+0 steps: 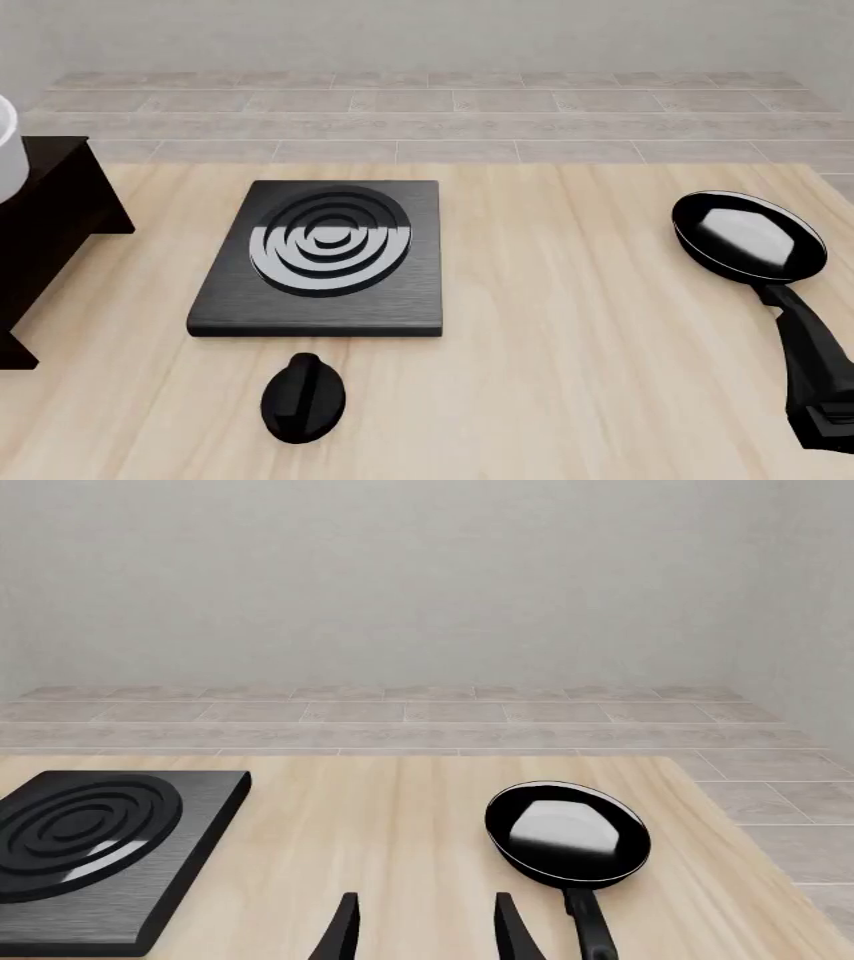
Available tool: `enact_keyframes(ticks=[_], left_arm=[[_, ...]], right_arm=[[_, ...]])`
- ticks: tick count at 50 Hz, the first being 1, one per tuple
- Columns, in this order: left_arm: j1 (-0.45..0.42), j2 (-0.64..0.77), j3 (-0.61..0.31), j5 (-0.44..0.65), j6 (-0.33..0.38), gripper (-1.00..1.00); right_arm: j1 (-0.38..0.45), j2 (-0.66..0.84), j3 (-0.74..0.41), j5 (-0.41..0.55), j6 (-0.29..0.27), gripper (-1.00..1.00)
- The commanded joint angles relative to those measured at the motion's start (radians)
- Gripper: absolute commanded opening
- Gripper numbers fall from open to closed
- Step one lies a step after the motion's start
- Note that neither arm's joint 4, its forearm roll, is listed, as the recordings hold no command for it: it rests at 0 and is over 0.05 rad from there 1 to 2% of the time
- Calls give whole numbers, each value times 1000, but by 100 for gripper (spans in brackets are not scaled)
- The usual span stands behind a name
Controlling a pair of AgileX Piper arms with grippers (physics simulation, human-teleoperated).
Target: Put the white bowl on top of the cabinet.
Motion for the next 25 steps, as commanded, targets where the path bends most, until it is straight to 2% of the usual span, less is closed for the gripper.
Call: enact_keyframes(ticks=[1,5,6,14,17,18,23,25], left_arm=[[-13,40,37,-25,2,-100],[-15,41,41,-23,16,-100],[-13,38,43,-22,18,100],[-10,30,17,4,28,100],[2,35,-26,46,39,100],[15,32,-46,61,65,100],[20,9,-127,131,64,100],[20,4,-129,134,66,100]], right_arm=[[0,0,0,0,0,100],[0,0,0,0,0,100],[0,0,0,0,0,100],[0,0,0,0,0,100],[0,0,0,0,0,100],[0,0,0,0,0,100],[0,0,0,0,0,100],[0,0,0,0,0,100]])
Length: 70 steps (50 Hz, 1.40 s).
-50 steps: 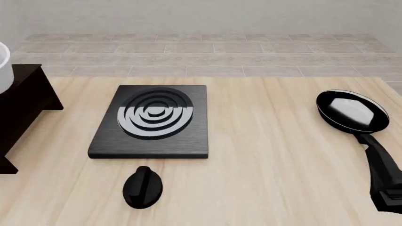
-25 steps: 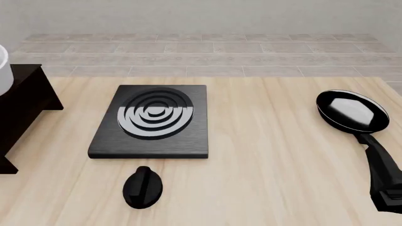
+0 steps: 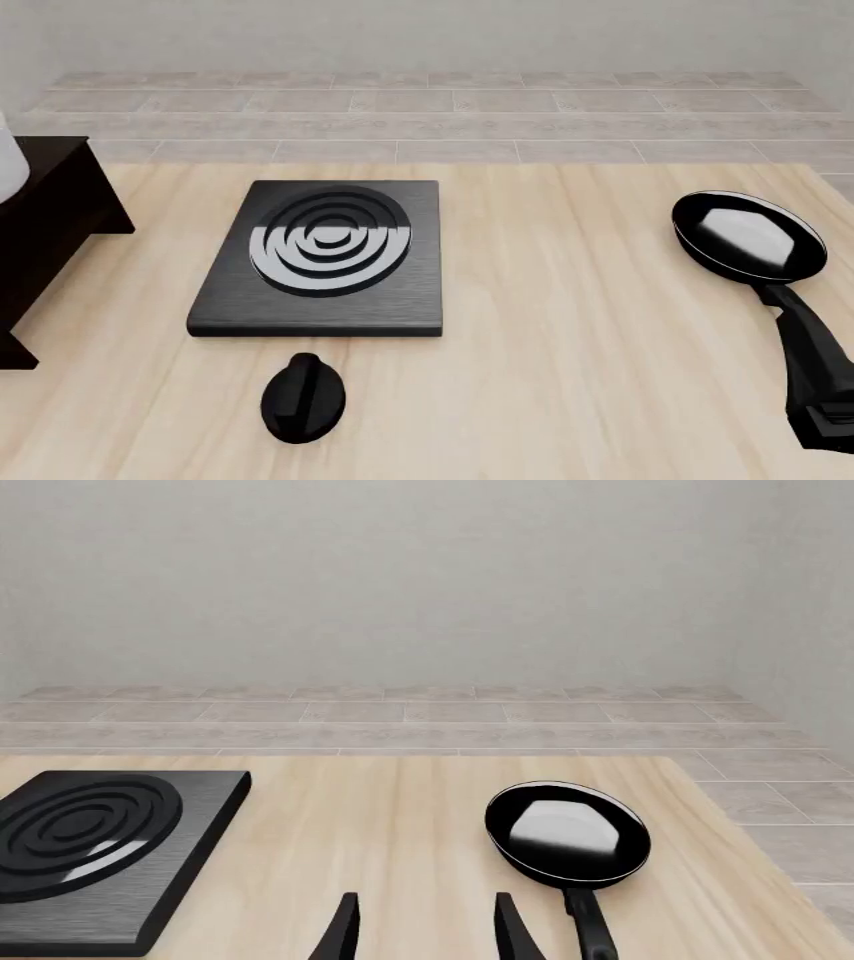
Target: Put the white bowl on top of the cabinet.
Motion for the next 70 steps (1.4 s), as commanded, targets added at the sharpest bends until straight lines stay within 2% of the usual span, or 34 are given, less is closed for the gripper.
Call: enact_keyframes(ticks=[1,10,27,39,58,64,70], left_arm=[[14,-17,-87,81,23,100],[17,-43,-161,154,19,100],[8,-93,-158,191,11,100],[-68,-223,-43,205,-26,100],[-180,-420,64,280,-102,100],[-229,-481,123,289,-119,100],[-237,-500,139,284,-125,100]], right_arm=[[0,0,0,0,0,100],[0,0,0,0,0,100],[0,0,0,0,0,100],[0,0,0,0,0,100],[0,0,0,0,0,100],[0,0,0,0,0,100],[0,0,0,0,0,100]])
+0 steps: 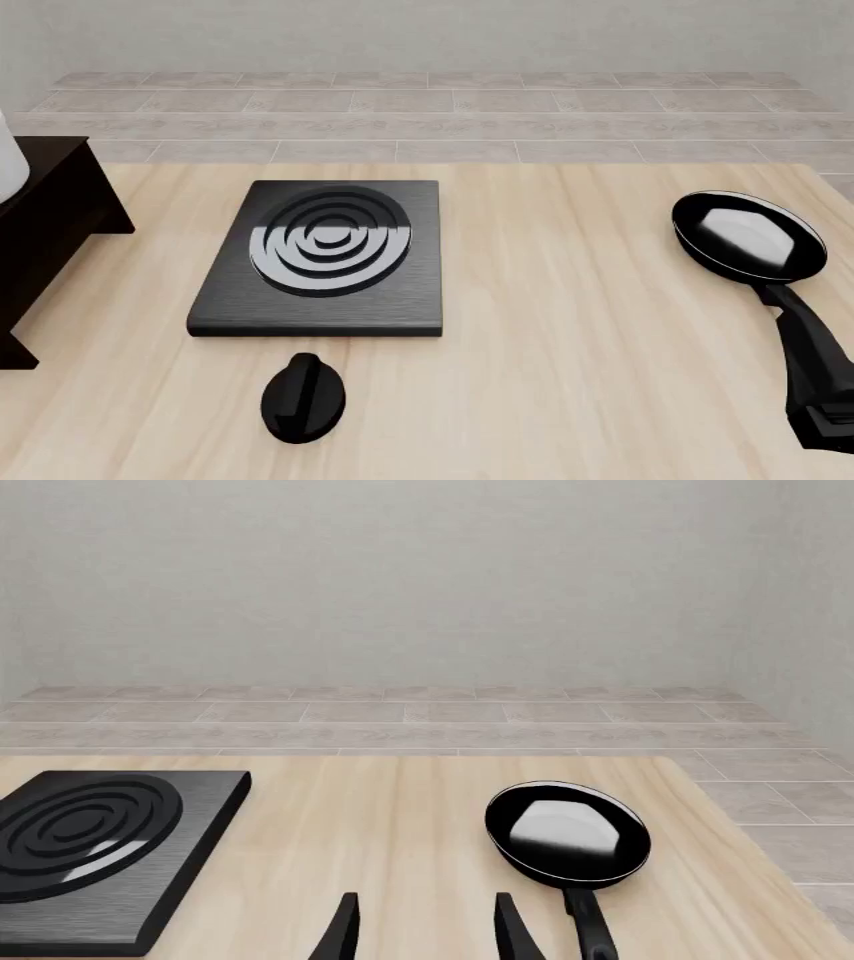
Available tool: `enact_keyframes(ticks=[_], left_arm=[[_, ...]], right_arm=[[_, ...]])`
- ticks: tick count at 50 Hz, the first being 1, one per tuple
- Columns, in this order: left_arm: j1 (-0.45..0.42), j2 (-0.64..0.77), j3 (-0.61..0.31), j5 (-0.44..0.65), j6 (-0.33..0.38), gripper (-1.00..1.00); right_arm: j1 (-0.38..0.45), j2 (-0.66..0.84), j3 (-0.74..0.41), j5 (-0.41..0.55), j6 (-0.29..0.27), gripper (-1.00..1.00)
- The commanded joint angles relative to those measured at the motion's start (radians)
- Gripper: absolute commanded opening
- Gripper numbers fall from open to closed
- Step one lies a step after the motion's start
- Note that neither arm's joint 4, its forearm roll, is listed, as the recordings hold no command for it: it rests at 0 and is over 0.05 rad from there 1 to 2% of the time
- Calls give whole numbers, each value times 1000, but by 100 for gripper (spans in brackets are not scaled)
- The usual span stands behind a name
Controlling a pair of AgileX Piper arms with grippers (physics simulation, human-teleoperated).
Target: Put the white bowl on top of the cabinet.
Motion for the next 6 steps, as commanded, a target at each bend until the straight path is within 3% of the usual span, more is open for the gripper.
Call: enact_keyframes(ticks=[1,6], left_arm=[[-48,-73,57,12,-24,100],[-69,-107,95,4,-35,100]], right_arm=[[0,0,0,0,0,100],[0,0,0,0,0,100]])
